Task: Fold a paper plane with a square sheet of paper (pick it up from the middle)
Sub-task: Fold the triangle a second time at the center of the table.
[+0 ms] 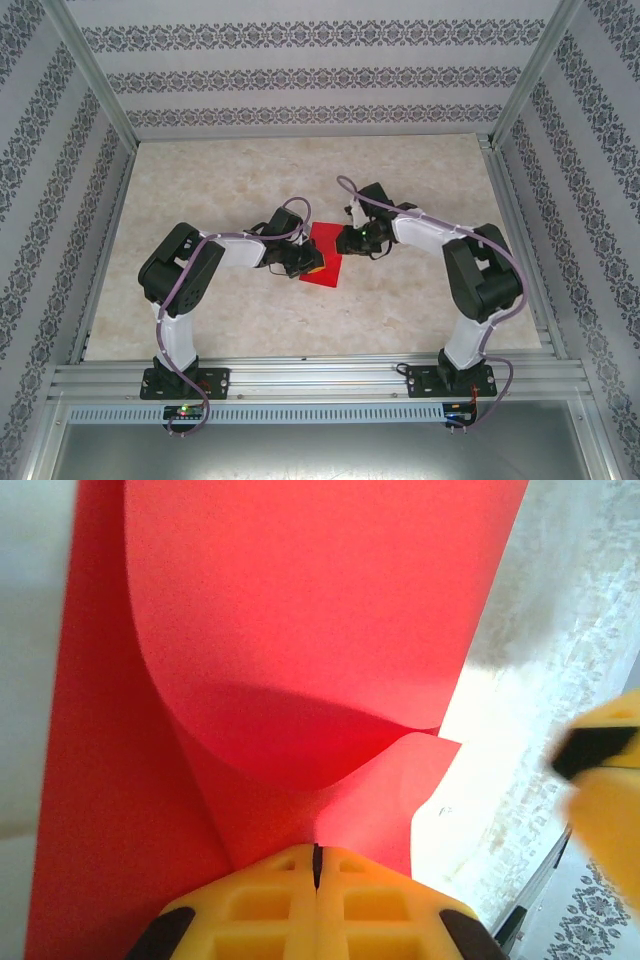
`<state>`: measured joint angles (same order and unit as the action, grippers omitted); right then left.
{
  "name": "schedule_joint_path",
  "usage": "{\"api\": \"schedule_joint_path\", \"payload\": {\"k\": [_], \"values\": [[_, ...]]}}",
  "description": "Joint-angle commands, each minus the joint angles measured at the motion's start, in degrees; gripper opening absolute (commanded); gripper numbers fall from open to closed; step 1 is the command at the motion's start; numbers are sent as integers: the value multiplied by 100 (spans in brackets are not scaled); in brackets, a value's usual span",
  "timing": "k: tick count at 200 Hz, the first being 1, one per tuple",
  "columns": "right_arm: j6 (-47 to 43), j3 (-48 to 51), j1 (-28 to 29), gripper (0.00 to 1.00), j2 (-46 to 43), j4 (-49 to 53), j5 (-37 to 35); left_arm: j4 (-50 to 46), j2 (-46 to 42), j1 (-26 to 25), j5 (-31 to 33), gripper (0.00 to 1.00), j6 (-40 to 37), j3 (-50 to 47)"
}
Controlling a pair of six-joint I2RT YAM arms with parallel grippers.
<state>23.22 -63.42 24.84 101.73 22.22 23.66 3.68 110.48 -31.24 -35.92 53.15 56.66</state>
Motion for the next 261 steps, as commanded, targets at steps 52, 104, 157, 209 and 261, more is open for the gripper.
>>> {"api": "schedule_joint_path", "payload": {"k": [52, 104, 157, 209, 261], "values": [[856, 888, 292, 15, -873, -578, 362, -527, 67, -84, 595, 6, 130, -331], [1272, 1078, 841, 10, -590, -929, 437, -187, -171, -84, 403, 6, 187, -417], [1272, 1113, 887, 8, -378, -1033, 499, 100, -445, -84, 216, 7, 259, -380], [1210, 1283, 916, 8, -340, -1035, 552, 443, -579, -84, 138, 7, 444, -437], [1164, 1317, 926, 8, -288, -1106, 618, 511, -747, -88, 212, 9, 466, -429]]}}
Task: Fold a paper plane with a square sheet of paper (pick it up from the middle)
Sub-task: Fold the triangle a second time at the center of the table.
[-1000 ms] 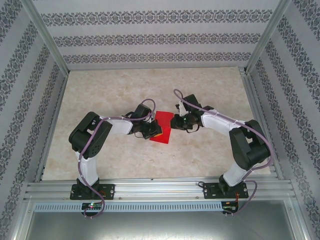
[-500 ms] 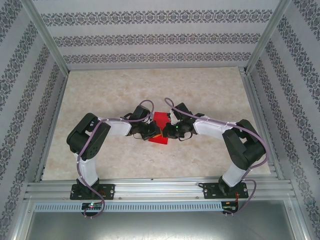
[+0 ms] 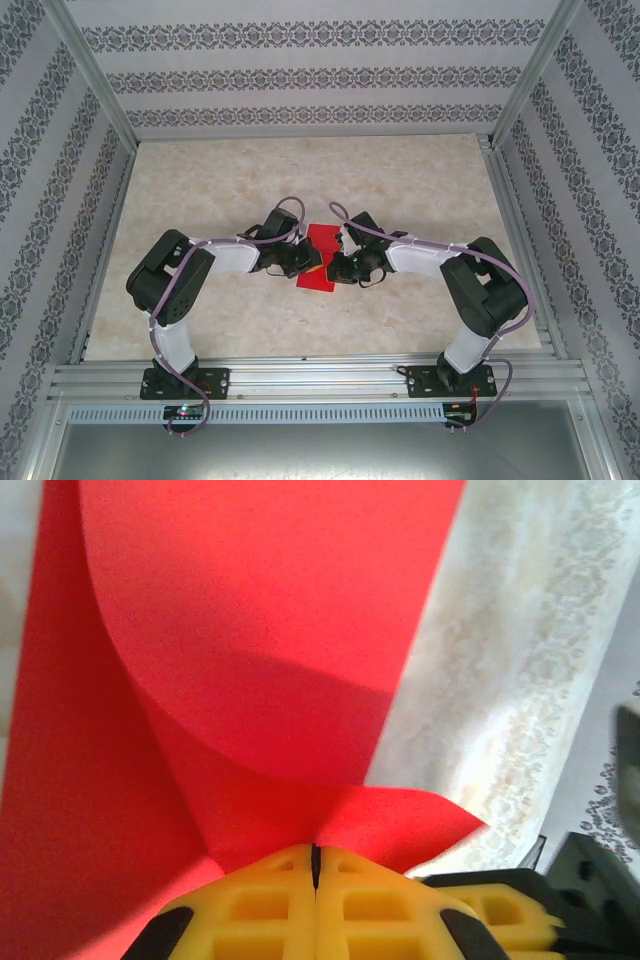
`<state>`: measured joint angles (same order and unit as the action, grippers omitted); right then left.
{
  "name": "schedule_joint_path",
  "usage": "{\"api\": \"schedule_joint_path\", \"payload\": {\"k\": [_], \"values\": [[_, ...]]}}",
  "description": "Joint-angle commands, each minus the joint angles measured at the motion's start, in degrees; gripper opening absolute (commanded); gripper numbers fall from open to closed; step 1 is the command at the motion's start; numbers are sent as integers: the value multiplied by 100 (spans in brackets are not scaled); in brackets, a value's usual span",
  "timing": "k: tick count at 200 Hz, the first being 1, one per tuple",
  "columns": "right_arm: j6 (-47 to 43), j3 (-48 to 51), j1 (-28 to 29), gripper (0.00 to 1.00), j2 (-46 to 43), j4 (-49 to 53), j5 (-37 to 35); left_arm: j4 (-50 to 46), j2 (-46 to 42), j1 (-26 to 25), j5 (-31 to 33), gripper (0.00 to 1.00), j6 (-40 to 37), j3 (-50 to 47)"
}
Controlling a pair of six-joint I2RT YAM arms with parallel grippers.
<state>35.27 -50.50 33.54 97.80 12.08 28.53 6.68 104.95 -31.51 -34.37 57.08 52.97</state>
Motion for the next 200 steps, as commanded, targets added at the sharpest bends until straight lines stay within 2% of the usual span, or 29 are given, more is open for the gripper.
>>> {"api": "schedule_joint_path", "payload": {"k": [1, 139, 162, 200], "values": [[-43, 24, 56, 8, 107, -96, 133, 211, -194, -60, 59, 9, 74, -59], [-376, -320, 23, 9, 362, 185, 8, -219, 217, -57, 293, 10, -129, 232], [-222, -196, -87, 14, 43, 21, -65, -221, 226, -59, 304, 10, -145, 232], [119, 150, -487, 33, -417, -391, -187, -202, 197, -57, 268, 9, -145, 214]]}}
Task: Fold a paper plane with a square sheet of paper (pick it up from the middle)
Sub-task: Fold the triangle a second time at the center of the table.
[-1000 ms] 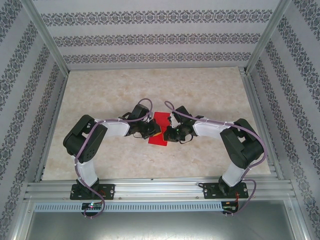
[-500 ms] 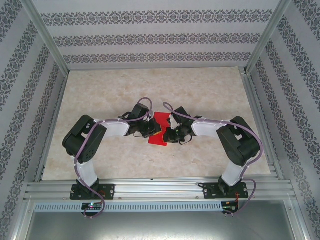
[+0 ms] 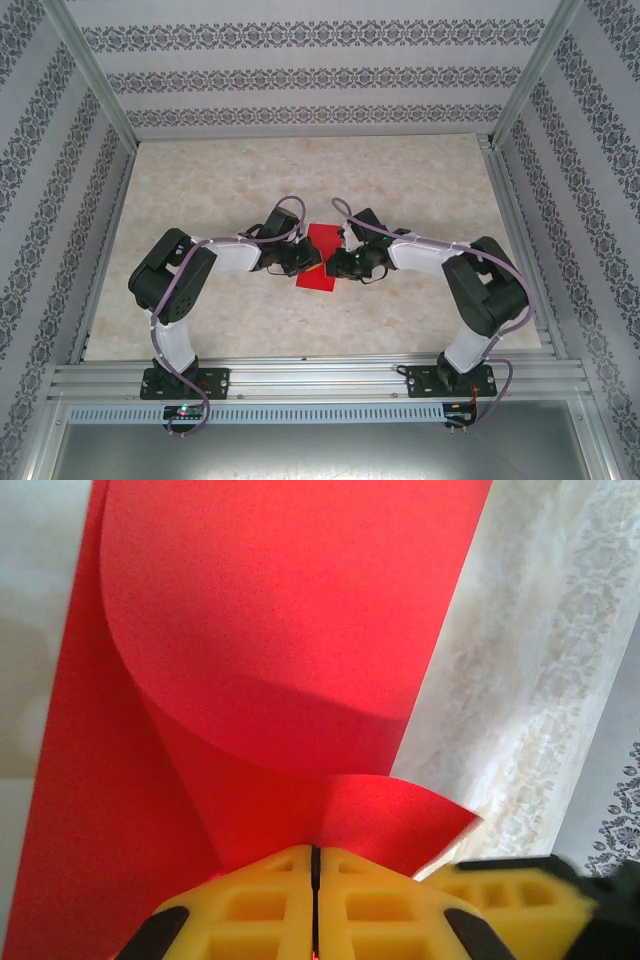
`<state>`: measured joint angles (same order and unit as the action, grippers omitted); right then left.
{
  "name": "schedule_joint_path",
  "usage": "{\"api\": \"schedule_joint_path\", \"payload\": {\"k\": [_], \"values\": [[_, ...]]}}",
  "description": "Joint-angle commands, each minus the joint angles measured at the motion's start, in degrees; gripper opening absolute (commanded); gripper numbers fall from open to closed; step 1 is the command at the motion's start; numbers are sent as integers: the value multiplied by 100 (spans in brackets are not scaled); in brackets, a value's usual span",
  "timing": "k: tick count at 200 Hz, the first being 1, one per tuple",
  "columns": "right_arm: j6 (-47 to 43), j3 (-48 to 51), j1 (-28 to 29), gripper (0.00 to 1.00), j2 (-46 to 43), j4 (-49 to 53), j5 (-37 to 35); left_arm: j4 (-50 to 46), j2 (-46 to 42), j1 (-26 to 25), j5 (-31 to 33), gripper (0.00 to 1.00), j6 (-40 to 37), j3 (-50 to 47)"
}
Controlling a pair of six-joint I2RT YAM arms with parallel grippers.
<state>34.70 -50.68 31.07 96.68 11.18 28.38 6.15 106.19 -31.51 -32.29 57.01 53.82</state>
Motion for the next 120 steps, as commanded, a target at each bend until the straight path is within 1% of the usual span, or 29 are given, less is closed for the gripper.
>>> {"api": "schedule_joint_path", "payload": {"k": [1, 19, 57, 76, 95, 120], "values": [[177, 174, -245, 34, -298, -306, -173, -150, 75, -57, 63, 9, -138, 133], [169, 127, -325, 39, -215, -340, -117, -142, 52, -57, 56, 9, -145, 131], [65, -104, -394, 40, 144, -365, 62, -176, 2, -57, 40, 9, -147, 146], [50, -170, -454, 37, 249, -470, 228, -215, -18, -57, 34, 10, -167, 150], [11, -244, -486, 32, 324, -518, 353, -246, -47, -57, 39, 10, -169, 133], [-11, -320, -523, 29, 386, -534, 465, -264, -96, -61, 46, 9, -156, 82]]}}
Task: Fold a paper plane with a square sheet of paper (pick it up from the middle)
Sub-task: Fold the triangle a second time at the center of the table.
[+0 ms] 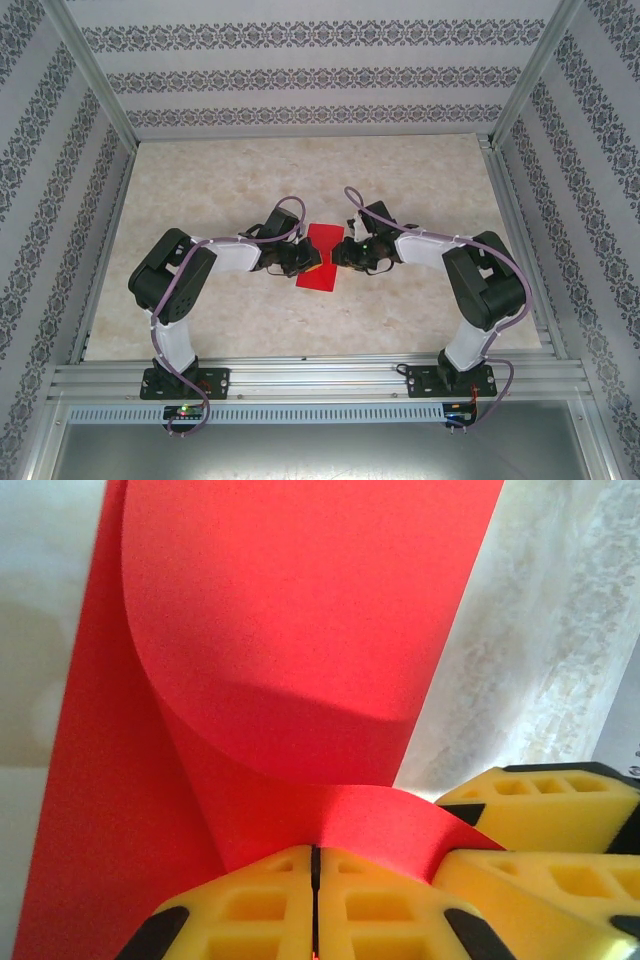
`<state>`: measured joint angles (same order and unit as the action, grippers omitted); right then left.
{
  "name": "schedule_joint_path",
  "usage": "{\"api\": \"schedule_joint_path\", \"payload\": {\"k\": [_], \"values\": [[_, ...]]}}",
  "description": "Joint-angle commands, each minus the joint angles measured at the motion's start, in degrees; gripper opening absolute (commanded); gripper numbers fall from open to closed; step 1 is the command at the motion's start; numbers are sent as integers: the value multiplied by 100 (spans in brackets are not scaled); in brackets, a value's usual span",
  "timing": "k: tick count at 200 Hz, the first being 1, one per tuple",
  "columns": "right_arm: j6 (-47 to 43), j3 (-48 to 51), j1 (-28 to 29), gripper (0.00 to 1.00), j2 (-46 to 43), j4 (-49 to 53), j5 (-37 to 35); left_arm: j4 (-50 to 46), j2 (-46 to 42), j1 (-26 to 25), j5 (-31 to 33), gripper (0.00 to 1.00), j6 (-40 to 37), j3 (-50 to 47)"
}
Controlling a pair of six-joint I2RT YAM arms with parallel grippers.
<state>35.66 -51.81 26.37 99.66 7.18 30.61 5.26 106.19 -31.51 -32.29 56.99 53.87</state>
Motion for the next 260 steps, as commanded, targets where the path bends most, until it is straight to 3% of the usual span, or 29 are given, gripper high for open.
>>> {"api": "schedule_joint_path", "payload": {"k": [1, 84, 131, 175, 213, 260], "values": [[-109, -206, -57, 29, 89, -136, 247, -174, -97, -59, 47, 9, -153, 74], [-377, -306, -49, 3, 96, -120, 535, -336, -452, -33, 216, 10, -162, -35], [-875, -482, 211, 1, 212, -123, 1255, -808, -1316, 113, 1052, 10, -153, -560], [-921, -686, 319, 1, 701, -228, 1738, -717, -1531, 144, 1267, 11, -161, -914], [-1179, -1111, 129, 2, 1128, 287, 1460, -271, -1464, 145, 1077, 12, -281, -983], [-1819, -1470, -158, 2, 1186, 1077, 1201, 503, -1112, 135, 308, 13, -355, -856]]}}
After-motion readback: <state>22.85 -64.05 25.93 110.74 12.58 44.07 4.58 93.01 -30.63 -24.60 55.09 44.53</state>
